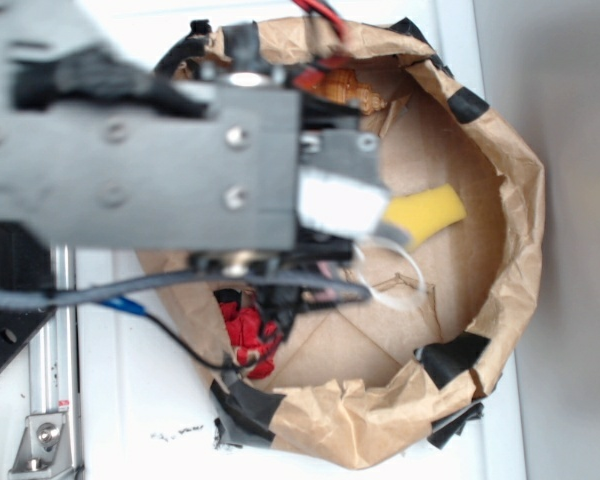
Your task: Grab the gray animal.
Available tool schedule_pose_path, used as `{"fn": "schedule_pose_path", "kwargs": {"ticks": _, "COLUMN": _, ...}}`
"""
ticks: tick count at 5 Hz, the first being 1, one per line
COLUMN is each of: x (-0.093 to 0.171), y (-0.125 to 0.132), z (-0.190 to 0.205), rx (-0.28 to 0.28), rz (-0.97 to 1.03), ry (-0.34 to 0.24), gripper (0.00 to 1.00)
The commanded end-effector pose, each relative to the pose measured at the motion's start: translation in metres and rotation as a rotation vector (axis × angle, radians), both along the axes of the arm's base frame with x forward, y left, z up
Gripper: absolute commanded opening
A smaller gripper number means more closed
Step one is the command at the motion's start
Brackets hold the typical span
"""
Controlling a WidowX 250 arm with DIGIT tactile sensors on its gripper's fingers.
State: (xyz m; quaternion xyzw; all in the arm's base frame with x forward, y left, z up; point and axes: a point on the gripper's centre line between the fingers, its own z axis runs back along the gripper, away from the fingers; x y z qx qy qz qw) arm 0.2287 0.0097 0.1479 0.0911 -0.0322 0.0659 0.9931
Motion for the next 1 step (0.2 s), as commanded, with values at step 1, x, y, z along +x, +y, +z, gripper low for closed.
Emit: {"fn": "schedule_pose_path", "kwargs": {"ticks": 1, "x": 0.0041, "y": -0.003, "z": 0.0129, "rx": -0.068, "rz": 0.142, "ry": -0.086, "gripper": 0.0}}
